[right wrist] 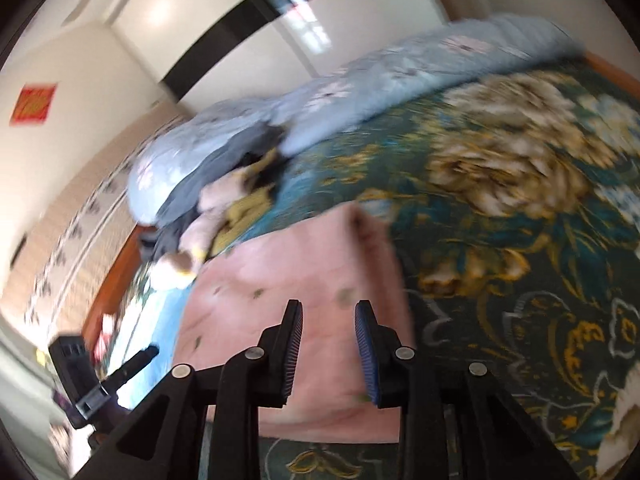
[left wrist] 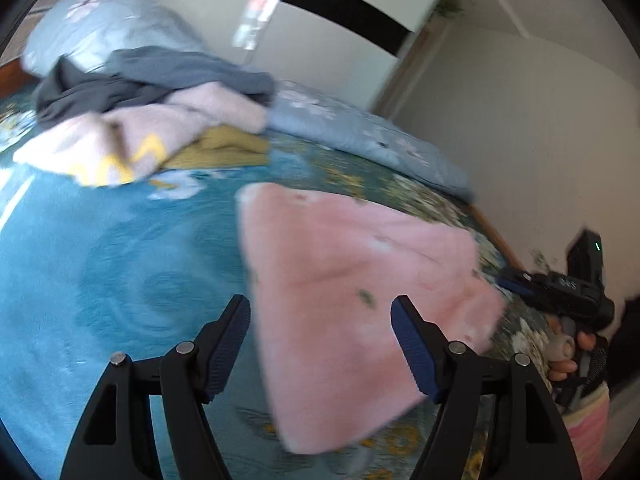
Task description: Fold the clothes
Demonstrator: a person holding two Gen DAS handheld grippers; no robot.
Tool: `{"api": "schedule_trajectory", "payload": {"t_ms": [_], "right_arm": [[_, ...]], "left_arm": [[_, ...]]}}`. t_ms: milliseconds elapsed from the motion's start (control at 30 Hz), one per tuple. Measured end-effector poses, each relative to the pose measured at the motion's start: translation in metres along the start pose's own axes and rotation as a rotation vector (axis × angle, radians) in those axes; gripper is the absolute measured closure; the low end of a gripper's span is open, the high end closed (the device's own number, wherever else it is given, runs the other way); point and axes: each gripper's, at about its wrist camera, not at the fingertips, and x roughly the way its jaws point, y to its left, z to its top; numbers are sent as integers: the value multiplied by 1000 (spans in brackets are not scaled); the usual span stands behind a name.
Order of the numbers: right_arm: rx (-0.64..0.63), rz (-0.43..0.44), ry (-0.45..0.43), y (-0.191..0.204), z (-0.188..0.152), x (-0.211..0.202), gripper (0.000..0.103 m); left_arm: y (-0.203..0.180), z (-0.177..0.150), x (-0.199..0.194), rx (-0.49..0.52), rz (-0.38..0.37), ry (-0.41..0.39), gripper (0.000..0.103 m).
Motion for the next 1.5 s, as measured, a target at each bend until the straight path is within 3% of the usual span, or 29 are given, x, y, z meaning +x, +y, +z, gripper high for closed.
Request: {"api": "schedule_trajectory", "payload": {"t_ms": [67,200,433,667,900,1033,1100,1233,1333,1500], "right_arm": [[-110,-1,34,22,-7,9,73],[-155,-153,103,11,-18,20,74],[-187,-155,161,1,-33,13,74],[-178,-172,207,-6,-38,38,74],[-175,-150,165,-1,-34,26,74],[-136,-75,49,16,-10,5,74],[-107,-94,40,23,10,12,74],[-154,-242,120,35,47,52,74],[-147,-298,195,29,66,82,74],[-122,-357,337,-1,60,123,75]], "left_arm": [[-19,-10,11,55,-44,52,29],[-27,-21,26,95,-25,117,29],[-19,-24,27,54,-43,139,29],[-15,-24,36,51,-42,160,29],[-6,-25,41,-1,-68,174,29],[-1,-24,39,-30,-90,178,29],[1,-23,40,-41,-100,183,29],[2,-22,39,-50,-110,188,29],[3,-22,38,-61,-116,191,29],[4,-20,40,-67,-124,200,29]]}}
